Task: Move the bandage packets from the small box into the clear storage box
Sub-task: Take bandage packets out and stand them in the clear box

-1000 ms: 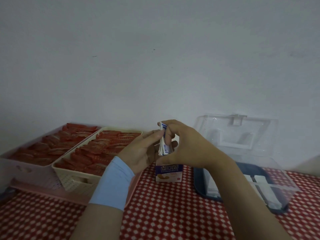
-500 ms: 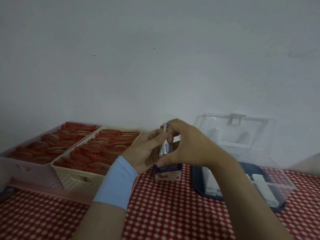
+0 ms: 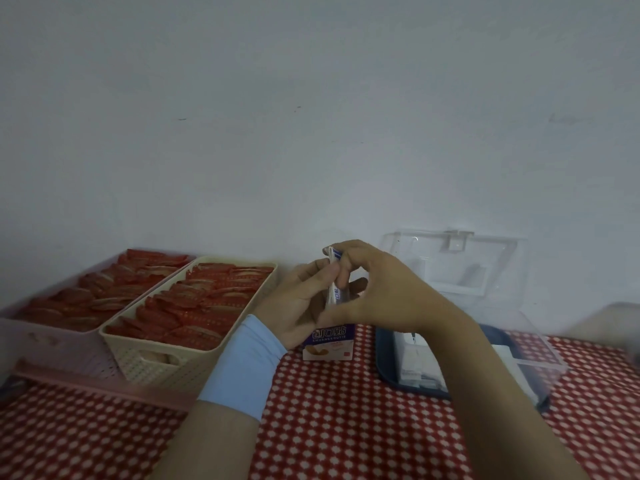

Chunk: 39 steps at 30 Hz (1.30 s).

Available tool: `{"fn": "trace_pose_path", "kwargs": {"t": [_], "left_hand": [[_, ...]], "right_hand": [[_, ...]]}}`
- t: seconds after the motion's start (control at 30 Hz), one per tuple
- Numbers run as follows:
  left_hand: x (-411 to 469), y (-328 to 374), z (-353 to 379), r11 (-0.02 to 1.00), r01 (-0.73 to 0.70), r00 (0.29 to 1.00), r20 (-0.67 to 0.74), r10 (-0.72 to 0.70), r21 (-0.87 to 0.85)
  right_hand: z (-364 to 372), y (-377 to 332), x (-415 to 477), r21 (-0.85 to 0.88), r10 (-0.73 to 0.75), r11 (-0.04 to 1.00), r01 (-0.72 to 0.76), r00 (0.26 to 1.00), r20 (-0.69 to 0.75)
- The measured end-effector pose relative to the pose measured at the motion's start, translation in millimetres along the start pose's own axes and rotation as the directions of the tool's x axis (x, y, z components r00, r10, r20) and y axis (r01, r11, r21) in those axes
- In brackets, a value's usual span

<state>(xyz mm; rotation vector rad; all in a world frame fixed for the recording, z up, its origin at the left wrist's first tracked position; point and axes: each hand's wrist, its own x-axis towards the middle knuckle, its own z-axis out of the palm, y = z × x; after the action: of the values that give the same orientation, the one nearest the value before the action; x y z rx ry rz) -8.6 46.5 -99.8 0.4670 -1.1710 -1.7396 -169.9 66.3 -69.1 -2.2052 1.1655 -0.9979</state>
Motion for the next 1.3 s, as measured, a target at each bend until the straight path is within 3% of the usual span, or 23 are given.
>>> {"fn": "trace_pose_path", "kwargs": {"t": [0.13, 0.2, 0.3, 0.47, 0.53, 0.6, 0.73, 0.8, 0.97, 1.13, 1.2, 1.3], "left_hand": [[-2.7, -1.7, 5.9, 0.998, 0.057, 0.998, -0.021, -0.056, 0.021], [-4.3, -4.3, 13.5, 0.995, 0.089, 0.996, -0.011, -0.088, 0.046], [-5.8, -9.0, 24.6, 0.988, 0.129, 0.992, -0.017, -0.129, 0.086], [-0.1, -19.3, 36.9, 0.968, 0.173, 0.985, -0.035, -0.17, 0.182], [2.5, -19.4, 40.4, 0.881, 0.153, 0.987, -0.116, -0.112, 0.448], [4.1, -19.9, 44.7, 0.692, 0.108, 0.989, -0.151, 0.001, 0.714], [2.2, -25.5, 58.8, 0.489, 0.053, 0.981, -0.137, 0.137, 0.871], [2.2, -28.6, 65.5, 0.489, 0.063, 0.973, -0.163, 0.165, 0.87], [7.2, -31.1, 82.5, 0.623, 0.11, 0.97, -0.219, 0.102, 0.774], [21.2, -42.6, 91.4, 0.622, 0.131, 0.975, -0.214, 0.062, 0.772], [28.4, -48.4, 91.6, 0.541, 0.125, 0.981, -0.187, 0.061, 0.831], [37.3, -51.7, 89.5, 0.159, 0.061, 0.996, -0.071, 0.052, 0.985]], "right_hand": [[-15.1, 5.6, -4.5, 0.31, 0.146, 0.944, -0.114, 0.986, -0.084], [-23.3, 8.4, -7.0, 0.287, 0.195, 0.945, -0.158, 0.975, -0.104], [-36.0, 10.2, -17.5, 0.253, 0.235, 0.941, -0.225, 0.972, -0.013], [-52.7, 12.7, -35.1, 0.212, 0.246, 0.947, -0.243, 0.969, 0.01], [-59.7, 14.3, -40.1, 0.161, 0.275, 0.949, -0.27, 0.962, -0.007], [-66.1, 14.7, -44.7, 0.111, 0.319, 0.943, -0.313, 0.947, -0.037], [-72.3, 15.1, -49.7, 0.05, 0.353, 0.936, -0.35, 0.931, -0.09], [-74.2, 14.2, -51.2, 0.08, 0.37, 0.928, -0.363, 0.923, -0.103], [-81.9, 12.4, -54.4, 0.174, 0.444, 0.887, -0.428, 0.894, -0.064], [-95.8, 24.9, -55.2, 0.239, 0.559, 0.809, -0.536, 0.828, -0.036], [-99.3, 32.8, -55.4, 0.224, 0.598, 0.787, -0.575, 0.8, -0.048], [-102.2, 48.9, -52.5, 0.13, 0.625, 0.781, -0.611, 0.768, -0.143]]}}
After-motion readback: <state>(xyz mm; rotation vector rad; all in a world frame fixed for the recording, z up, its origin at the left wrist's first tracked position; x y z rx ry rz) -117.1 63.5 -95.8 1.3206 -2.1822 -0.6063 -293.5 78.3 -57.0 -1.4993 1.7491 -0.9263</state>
